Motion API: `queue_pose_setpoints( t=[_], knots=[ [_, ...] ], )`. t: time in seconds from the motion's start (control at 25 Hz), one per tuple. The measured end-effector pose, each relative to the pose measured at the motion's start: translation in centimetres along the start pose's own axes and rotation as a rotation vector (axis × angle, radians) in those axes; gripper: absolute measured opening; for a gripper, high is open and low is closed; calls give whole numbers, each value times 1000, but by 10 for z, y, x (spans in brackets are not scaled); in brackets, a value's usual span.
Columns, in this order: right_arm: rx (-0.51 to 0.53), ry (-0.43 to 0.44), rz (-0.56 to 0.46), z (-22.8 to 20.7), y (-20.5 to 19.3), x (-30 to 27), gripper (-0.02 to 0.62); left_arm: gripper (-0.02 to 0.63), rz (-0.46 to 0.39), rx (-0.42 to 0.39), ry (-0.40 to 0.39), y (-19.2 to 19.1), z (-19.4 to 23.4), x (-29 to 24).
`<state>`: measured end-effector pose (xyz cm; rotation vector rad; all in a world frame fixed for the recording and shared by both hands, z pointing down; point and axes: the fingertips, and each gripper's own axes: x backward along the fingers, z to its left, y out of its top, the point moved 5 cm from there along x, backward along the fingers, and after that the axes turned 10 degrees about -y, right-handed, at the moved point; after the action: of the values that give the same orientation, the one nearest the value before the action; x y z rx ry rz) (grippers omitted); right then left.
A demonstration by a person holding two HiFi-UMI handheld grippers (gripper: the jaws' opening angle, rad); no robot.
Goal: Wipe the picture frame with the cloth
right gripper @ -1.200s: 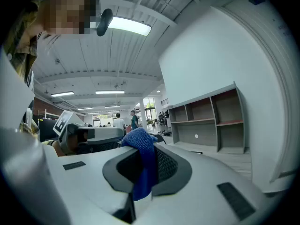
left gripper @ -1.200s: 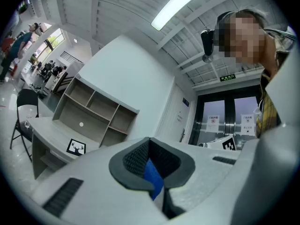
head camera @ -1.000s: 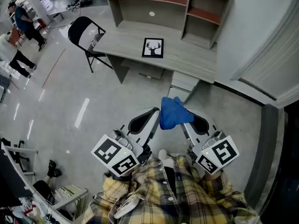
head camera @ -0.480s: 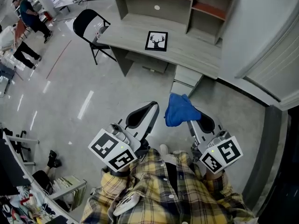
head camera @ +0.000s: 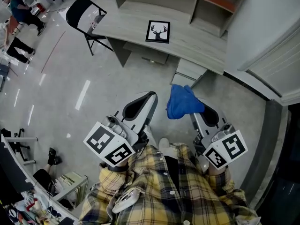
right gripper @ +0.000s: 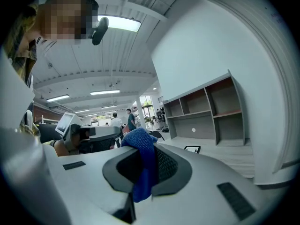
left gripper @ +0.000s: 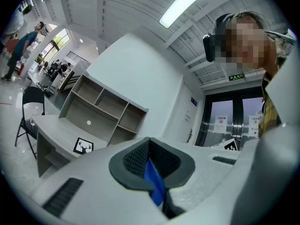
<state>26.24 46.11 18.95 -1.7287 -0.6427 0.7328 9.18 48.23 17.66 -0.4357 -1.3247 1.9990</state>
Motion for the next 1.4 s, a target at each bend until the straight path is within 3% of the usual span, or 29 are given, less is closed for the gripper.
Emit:
queue_pose_setpoints(
  t=[0.28,0.64,1.0,1.4],
  knots=[
    [10,-23,2,7,18,-97,38,5,5,4,-24,46,90,-5],
    [18,-121,20,17,23,-187,38,5,30,37,-77,83,191,5],
    [6,-216,66,10,20,-217,38,5,55,92,-116,87,235,0],
    [1,-214,62,-51,34,-288,38,5,57,88,-93,101,300,-54]
  ],
)
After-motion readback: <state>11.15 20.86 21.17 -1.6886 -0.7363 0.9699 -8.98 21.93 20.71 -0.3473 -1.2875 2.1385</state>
